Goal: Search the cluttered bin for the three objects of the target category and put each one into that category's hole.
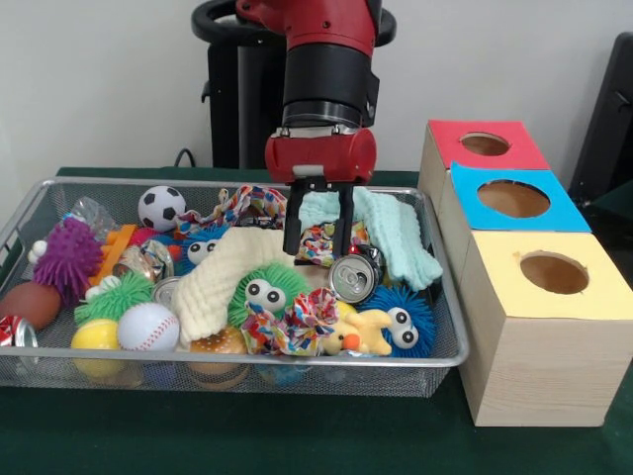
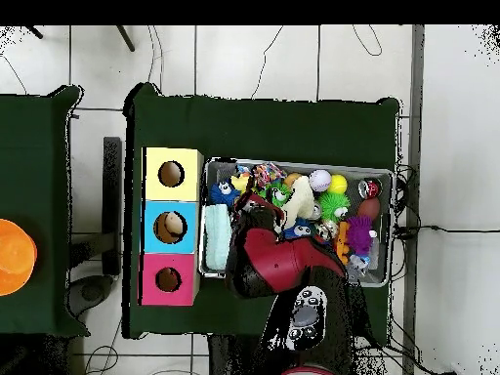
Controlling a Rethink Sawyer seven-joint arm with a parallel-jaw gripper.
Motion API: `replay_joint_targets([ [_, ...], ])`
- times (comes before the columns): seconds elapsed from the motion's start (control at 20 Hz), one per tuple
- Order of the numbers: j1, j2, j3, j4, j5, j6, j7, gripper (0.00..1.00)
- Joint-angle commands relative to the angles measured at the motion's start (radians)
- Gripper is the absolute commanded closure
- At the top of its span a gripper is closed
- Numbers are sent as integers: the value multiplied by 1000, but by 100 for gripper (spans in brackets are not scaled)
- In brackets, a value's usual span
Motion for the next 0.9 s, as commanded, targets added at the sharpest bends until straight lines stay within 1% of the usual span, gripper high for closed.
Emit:
replay_joint_targets([
  [0.05, -27, 27, 105, -59, 44, -36, 54, 0],
  [0.1, -39, 24, 127, -52, 36, -38, 63, 0],
  [0.25, -46, 21, 145, -44, 39, -49, 74, 0],
  [0.5, -32, 41, 143, -34, 78, -81, 89, 0],
  [0.7, -18, 61, 129, -41, 112, -103, 83, 0],
  [0.9, -19, 69, 135, -40, 129, -134, 84, 0],
])
